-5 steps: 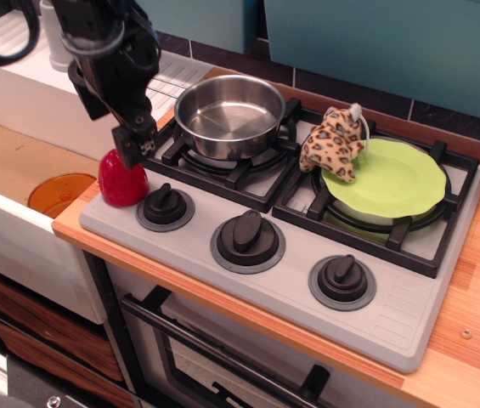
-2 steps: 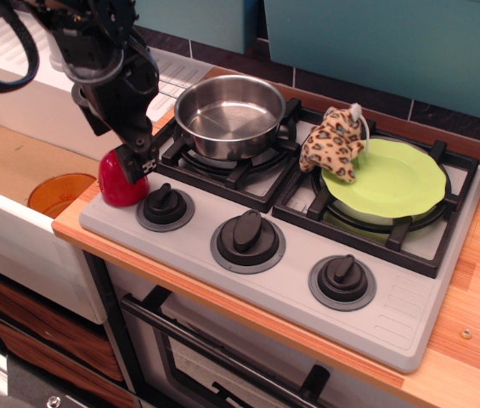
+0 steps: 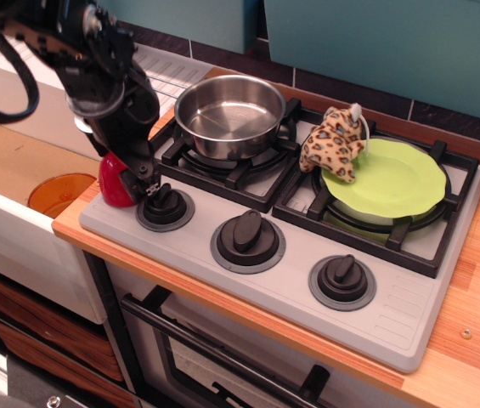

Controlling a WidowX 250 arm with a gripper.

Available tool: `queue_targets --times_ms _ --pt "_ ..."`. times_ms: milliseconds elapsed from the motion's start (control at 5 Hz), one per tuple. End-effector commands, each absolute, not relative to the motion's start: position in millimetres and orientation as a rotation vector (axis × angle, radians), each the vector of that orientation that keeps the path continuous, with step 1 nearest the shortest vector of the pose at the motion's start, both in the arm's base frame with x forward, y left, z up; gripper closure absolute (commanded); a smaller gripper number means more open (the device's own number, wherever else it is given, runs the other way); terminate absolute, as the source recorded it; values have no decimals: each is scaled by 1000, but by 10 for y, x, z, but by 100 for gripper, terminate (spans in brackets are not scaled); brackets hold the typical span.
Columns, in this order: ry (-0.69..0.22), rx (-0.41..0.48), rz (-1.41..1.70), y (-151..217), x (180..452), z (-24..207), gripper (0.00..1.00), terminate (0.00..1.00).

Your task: Put stuffedcheeta on plate and sweetpotato in pot or pan on stove

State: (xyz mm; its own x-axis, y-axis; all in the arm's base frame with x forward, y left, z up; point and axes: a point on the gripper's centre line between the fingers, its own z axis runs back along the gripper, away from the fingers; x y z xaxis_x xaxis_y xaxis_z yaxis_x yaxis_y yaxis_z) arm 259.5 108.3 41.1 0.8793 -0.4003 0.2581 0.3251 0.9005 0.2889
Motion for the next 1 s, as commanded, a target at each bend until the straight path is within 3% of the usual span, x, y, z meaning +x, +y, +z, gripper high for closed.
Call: queue_targets --times_ms 0,400,800 --pt "-326 245 -349 1045 2657 394 100 0" --pt "-292 226 -334 971 2678 552 100 0" --pt "-204 254 -336 887 2649 1090 100 0"
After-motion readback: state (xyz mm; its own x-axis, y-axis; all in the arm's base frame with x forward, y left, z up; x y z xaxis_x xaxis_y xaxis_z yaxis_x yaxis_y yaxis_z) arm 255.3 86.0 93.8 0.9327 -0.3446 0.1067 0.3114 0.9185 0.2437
